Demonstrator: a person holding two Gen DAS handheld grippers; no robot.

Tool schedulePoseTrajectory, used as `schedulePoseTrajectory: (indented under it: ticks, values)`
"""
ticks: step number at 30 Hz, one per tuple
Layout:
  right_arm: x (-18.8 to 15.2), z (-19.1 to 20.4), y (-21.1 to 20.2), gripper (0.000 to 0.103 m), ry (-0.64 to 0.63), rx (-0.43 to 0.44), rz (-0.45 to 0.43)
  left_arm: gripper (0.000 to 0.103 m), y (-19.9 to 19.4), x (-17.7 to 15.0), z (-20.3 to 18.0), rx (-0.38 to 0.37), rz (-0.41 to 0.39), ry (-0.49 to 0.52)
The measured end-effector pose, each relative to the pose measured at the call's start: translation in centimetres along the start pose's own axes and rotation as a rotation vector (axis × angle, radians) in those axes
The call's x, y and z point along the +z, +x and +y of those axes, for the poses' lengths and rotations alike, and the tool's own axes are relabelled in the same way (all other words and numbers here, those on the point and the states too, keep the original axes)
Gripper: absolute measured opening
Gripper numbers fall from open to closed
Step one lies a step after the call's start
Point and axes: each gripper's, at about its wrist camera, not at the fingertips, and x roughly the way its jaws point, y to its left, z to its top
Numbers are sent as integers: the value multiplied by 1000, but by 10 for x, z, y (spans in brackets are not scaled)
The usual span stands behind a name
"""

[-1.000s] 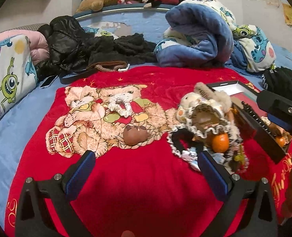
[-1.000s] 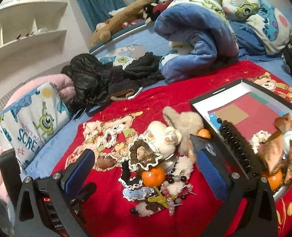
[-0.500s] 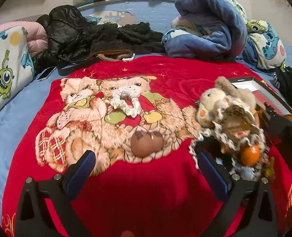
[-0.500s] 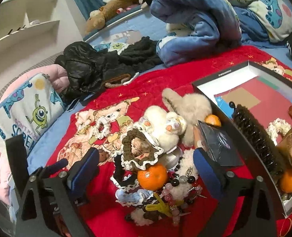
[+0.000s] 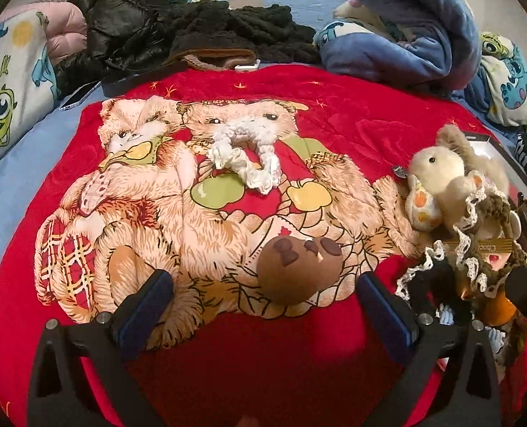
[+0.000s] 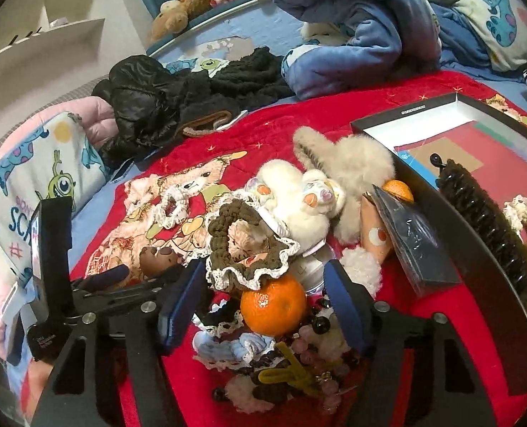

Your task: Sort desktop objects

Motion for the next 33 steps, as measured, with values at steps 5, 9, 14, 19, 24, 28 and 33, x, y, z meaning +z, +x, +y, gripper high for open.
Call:
schedulePoseTrajectory:
  ticks: [5,9,14,19,24,28,33]
  values:
    - [0,0,0,56,-1,1,-2,103,5,-4,-3,22,13,18]
    - [-2,0,2,44,-1,-1,0,103,7,-5,-2,4,10,3]
    - [-2,-2,-3,29,18,6,-22,103,3,-8,-2,4,-9,3]
    - [-2,3,-8,20,2,9,-35,84,-6,-10,5,-23,-59,-25]
    - [-2,6,-11,19,-3,21,-34,50,-10,-10,14,-29,-81,-60]
    - [0,5,-14,18,8,33,-40,43,-13,-11,12,-17,-95,-66]
    - [2,9,-19,17,0,43,-56,42,-18,-12,9,-12,-123,-61]
